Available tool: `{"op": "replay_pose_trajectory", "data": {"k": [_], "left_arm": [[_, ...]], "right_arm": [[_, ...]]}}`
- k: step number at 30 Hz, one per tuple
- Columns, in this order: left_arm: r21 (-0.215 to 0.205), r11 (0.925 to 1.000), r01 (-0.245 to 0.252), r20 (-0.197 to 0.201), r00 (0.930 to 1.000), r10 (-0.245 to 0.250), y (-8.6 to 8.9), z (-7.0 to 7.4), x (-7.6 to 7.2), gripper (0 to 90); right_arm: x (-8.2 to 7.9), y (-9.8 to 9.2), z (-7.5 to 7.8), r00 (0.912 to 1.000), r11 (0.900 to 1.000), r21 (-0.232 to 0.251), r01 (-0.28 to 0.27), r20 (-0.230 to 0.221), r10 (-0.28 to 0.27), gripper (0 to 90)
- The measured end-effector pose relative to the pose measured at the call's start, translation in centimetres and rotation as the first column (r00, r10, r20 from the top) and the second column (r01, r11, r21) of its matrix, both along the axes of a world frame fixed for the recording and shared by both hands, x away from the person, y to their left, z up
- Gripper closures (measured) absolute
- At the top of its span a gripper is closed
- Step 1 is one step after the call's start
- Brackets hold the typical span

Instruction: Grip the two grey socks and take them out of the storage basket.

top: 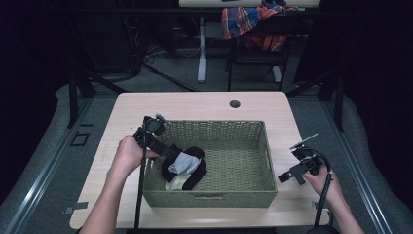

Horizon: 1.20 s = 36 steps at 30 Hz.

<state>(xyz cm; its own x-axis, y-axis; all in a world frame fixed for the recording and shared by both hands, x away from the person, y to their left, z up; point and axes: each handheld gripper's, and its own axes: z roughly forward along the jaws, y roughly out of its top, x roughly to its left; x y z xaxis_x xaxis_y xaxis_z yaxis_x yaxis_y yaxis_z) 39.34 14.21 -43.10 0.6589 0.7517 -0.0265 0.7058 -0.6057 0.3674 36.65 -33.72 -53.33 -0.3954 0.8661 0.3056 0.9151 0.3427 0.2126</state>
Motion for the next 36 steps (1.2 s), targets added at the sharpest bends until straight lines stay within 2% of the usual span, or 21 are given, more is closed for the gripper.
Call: {"op": "replay_pose_trajectory", "data": {"k": [6, 7, 9, 11, 14, 15, 17, 22, 26, 27, 28, 30, 32, 34, 36], "left_arm": [[0.004, 0.9989, 0.047, -0.011, 0.9988, -0.047, -1.8, -0.7, 0.1, 12.6], [0.007, 0.9985, 0.054, -0.016, 0.9985, -0.053, -2.1, -0.9, 0.1, 12.4], [0.014, 0.9978, 0.065, -0.026, 0.9976, -0.065, -2.7, -1.3, 0.1, 11.8], [0.021, 0.9973, 0.071, -0.036, 0.9969, -0.07, -3.2, -1.6, 0.2, 10.5], [0.035, 0.996, 0.082, -0.05, 0.9955, -0.08, -4.1, -2.4, 0.2, 6.6], [0.043, 0.9953, 0.087, -0.055, 0.9949, -0.085, -4.4, -2.6, 0.2, 6.2], [0.052, 0.9937, 0.099, -0.066, 0.9932, -0.096, -4.9, -3.2, 0.2, 6.3], [0.078, 0.9903, 0.115, -0.097, 0.9895, -0.108, -6.0, -4.7, 0.3, 7.9], [0.107, 0.9843, 0.141, -0.125, 0.984, -0.127, -7.0, -6.1, 0.3, 16.1], [0.118, 0.9808, 0.156, -0.134, 0.9811, -0.14, -7.1, -6.3, 0.3, 18.2], [0.119, 0.9809, 0.154, -0.134, 0.9814, -0.137, -7.3, -6.5, 0.2, 18.2], [0.129, 0.978, 0.164, -0.14, 0.9794, -0.145, -7.5, -6.8, 0.2, 26.7], [0.139, 0.9758, 0.169, -0.144, 0.9784, -0.149, -7.5, -7.0, 0.1, 35.7], [0.141, 0.9742, 0.176, -0.146, 0.977, -0.155, -7.4, -7.0, 0.2, 43.7], [0.132, 0.9762, 0.172, -0.134, 0.979, -0.154, -7.2, -6.8, 0.1, 52.7]], "right_arm": [[0.0, 0.0, 0.0, 1.0, 1.0, 0.001, 0.003, 0.001, -0.003, 2.1], [0.0, 0.0, 0.1, 0.9999, 1.0, -0.004, -0.013, -0.007, 0.013, 2.1], [-0.1, 0.1, 0.0, 1.0, 1.0, 0.0, 0.007, 0.004, -0.007, 2.1], [0.2, -0.1, 0.2, 0.9993, 0.999, -0.017, -0.033, -0.018, 0.033, 2.1], [0.1, -0.1, 0.1, 0.9997, 1.0, -0.01, -0.023, -0.013, 0.023, 2.1], [-0.1, 0.1, -0.1, 0.9999, 1.0, 0.013, 0.013, 0.006, -0.013, 2.1], [0.2, -0.2, 0.2, 0.999, 0.999, -0.02, -0.039, -0.022, 0.038, 2.2], [0.1, -0.1, 0.1, 0.9995, 1.0, -0.014, -0.027, -0.017, 0.027, 2.2], [0.1, -0.1, 0.1, 0.9995, 1.0, -0.015, -0.026, -0.016, 0.026, 2.3], [0.1, -0.1, 0.1, 0.9995, 0.999, -0.016, -0.028, -0.018, 0.027, 2.3], [0.1, -0.1, 0.1, 0.9995, 0.999, -0.016, -0.028, -0.018, 0.027, 2.3], [0.1, -0.1, 0.1, 0.9995, 1.0, -0.015, -0.026, -0.019, 0.026, 2.4], [-0.1, 0.1, -0.1, 0.9999, 1.0, 0.009, 0.013, 0.003, -0.013, 2.3], [0.2, -0.2, 0.2, 0.9988, 0.999, -0.025, -0.041, -0.026, 0.04, 2.4], [0.1, -0.1, 0.1, 0.9996, 1.0, -0.013, -0.023, -0.016, 0.022, 2.4]]}}
